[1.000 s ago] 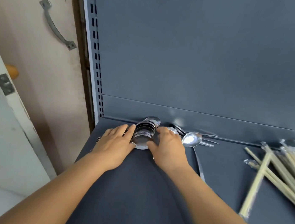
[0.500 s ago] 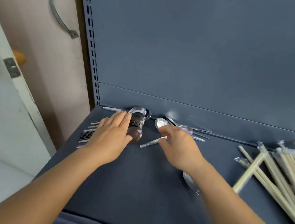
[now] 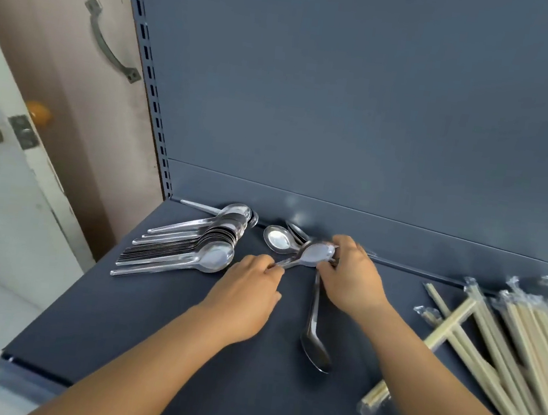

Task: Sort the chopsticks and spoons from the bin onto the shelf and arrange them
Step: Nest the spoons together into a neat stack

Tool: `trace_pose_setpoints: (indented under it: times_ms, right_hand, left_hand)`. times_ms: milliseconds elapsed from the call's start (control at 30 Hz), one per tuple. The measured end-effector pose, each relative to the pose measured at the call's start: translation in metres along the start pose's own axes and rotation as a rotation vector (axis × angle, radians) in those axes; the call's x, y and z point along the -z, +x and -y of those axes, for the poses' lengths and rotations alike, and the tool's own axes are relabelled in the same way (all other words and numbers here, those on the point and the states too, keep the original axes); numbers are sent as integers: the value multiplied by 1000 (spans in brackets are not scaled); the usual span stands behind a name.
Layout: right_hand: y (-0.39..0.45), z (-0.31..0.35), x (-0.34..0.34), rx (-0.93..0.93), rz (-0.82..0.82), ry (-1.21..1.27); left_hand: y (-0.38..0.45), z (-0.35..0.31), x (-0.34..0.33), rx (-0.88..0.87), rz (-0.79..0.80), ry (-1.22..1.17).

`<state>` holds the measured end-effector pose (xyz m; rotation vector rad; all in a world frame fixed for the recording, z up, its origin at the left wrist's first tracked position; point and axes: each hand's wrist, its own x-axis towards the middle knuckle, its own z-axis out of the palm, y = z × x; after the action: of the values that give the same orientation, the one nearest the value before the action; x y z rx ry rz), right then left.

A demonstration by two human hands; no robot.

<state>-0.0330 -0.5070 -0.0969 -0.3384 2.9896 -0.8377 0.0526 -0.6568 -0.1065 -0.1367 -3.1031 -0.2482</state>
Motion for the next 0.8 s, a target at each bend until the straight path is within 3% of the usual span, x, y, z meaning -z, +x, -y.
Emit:
trace_pose_setpoints:
  times_ms: [100,233,433,567,633,733,800]
  right_hand:
    - [8,1,-1,-15,-20,91]
    - [11,3,4,76,-41,204]
    - [9,13,9,146,25,429]
    - [14,7,19,152,45,251]
    - [12,0,25,222,193,133]
    - [-1,-5,31,350,544,28]
    - [-10,-5,33,429,654,-19]
  left_hand:
    - [1,-5,-1,28,-22,-97]
    - [6,-13,6,176,-99,-397]
    - [12,-15,14,362,-54,-684]
    - [7,-5,19,458,-94,-758]
    - [2,-1,20,486,-90,-802]
    - [-2,2,16,506,-95,-875]
    - [-4,2,13,517,-110,-893]
